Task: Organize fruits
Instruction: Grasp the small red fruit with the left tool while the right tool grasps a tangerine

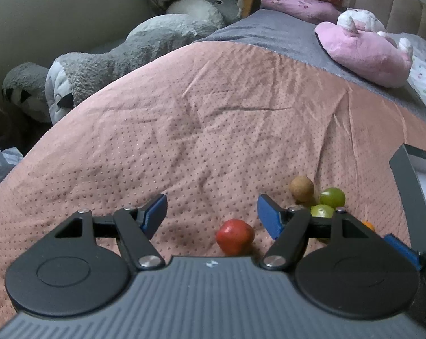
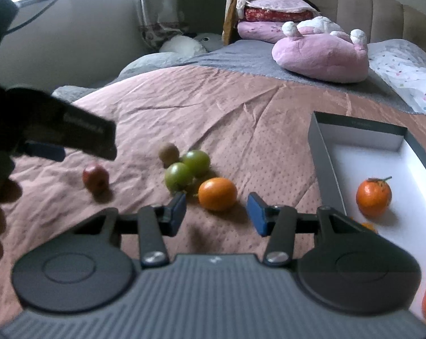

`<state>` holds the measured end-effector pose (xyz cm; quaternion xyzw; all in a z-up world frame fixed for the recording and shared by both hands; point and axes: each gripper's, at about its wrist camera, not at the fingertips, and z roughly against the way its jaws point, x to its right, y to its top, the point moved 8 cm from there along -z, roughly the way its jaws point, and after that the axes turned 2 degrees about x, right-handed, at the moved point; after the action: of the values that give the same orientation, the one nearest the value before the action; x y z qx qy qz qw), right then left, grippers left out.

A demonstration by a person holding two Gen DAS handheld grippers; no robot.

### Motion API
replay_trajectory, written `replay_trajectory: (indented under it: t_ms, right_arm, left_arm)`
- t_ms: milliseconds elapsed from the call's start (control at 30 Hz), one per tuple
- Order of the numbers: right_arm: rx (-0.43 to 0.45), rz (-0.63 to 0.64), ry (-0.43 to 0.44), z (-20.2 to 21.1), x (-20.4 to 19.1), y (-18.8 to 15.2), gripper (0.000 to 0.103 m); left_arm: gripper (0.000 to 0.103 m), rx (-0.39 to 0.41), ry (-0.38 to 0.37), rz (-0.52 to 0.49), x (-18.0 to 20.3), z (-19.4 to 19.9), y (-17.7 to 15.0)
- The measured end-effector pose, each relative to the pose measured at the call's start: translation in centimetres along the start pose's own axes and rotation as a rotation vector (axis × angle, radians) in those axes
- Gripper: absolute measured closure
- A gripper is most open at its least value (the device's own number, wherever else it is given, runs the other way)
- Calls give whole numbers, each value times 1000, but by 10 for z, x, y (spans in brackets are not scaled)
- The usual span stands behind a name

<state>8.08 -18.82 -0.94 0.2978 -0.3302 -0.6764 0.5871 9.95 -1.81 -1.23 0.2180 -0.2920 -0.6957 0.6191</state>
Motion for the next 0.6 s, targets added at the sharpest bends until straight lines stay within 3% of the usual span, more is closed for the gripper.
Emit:
replay_trajectory:
  t_ms: [500,533,600]
  right_arm:
    - [-33,30,-31,-23,-2,0,52]
    - [-33,33,-27,-24,-3,0,60]
    - [-30,38,-19,-24,-5,0,62]
  left_arm:
    - [28,-25,-16,-19,5,-10,-5]
    - [28,-25,-16,-23,5,-10,-5]
    - [28,-27,-17,-28,6,-11,-6]
